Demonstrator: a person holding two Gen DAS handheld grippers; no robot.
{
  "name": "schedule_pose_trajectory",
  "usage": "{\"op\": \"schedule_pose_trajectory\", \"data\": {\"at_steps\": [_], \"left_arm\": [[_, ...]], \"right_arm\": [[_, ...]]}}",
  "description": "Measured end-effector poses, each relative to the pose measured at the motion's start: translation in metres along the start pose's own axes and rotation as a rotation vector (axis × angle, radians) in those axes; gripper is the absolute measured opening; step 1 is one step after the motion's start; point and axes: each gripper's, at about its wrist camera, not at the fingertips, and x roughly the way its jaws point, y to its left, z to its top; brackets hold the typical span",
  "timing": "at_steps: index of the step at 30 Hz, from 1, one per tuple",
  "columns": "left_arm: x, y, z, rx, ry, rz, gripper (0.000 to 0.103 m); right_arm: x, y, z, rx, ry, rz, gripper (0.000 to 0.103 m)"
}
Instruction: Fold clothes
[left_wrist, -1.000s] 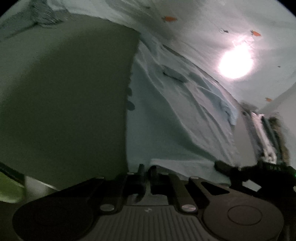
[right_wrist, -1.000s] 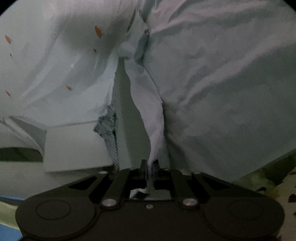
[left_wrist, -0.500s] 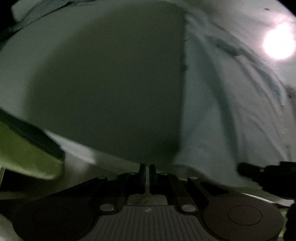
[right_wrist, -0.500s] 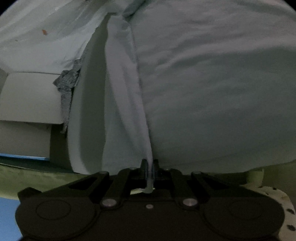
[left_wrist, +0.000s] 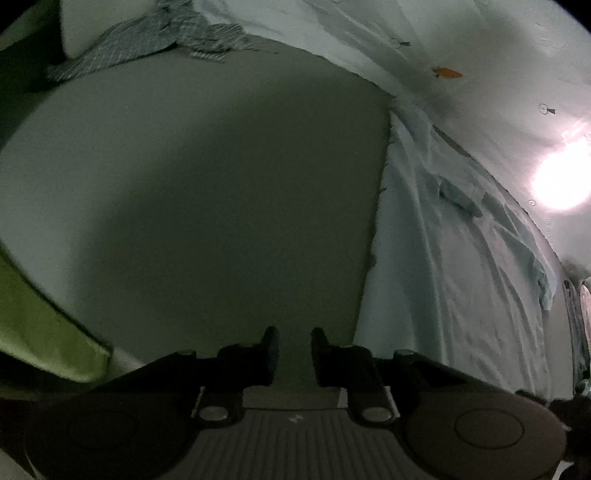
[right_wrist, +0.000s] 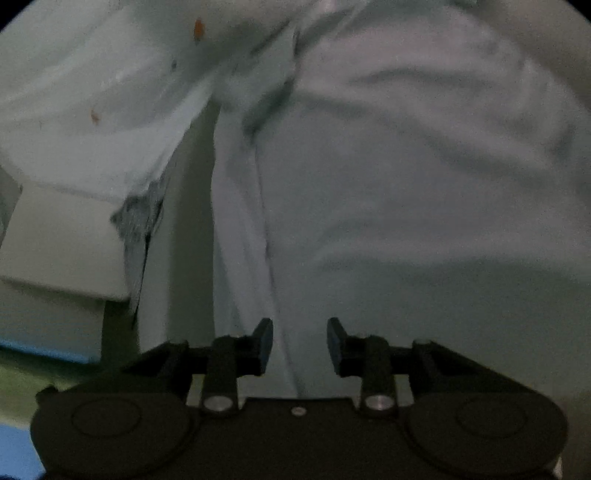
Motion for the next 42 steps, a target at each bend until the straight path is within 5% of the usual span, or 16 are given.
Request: {"op": "schedule_pose_trajectory", "data": {"at_steps": [4,8,13,21,25,27,28,32,35,39,42], "left_arm": [[0.013,-0.022,0.025,0.043,-0.002,-0.011,0.03],[0.033,-0.044,0.064,0.073,-0.014,-0.028,0.035],[0.083,-0.076,0.128,0.105,-0.032,-0.049,0.037],[0.194,-0.138,0.246,0.158,-0.066,-0.083,0.044],[0.241,-0.167,0.285,0.155,-0.077,-0.116,0.044],[0.256,-0.176,0.292,0.16,-0.081,-0.136,0.044],[0.263,-0.18,0.293,0.174,-0.084,-0.128,0.044],[0.28,-0.19,0.289,0.225,-0.097,-0.077,0.044],[0.283,-0.192,0.284,0.263,-0.126,-0.037,0.045],[0.284,-0.199,0.281,0.296,-0.134,0.005,0.048],[0.281,-0.205,0.279,0.311,-0.134,0.023,0.049]], "right_arm": [[0.004,0.008,0.027,-0.068,-0.067,-0.035,0.035],[0.021,0.022,0.061,-0.139,-0.117,-0.055,0.049],[0.051,0.026,0.129,-0.162,-0.226,-0.097,0.044],[0.127,0.034,0.269,-0.159,-0.267,-0.099,0.04],[0.175,0.035,0.309,-0.149,-0.198,-0.154,0.043],[0.188,0.041,0.314,-0.198,-0.199,-0.169,0.033],[0.191,0.046,0.315,-0.235,-0.21,-0.178,0.007],[0.165,0.068,0.299,-0.367,-0.304,-0.174,0.006],[0.144,0.078,0.285,-0.453,-0.366,-0.261,0.006],[0.158,0.049,0.288,-0.399,-0.298,-0.373,0.007],[0.159,0.036,0.286,-0.36,-0.29,-0.398,0.017]]}}
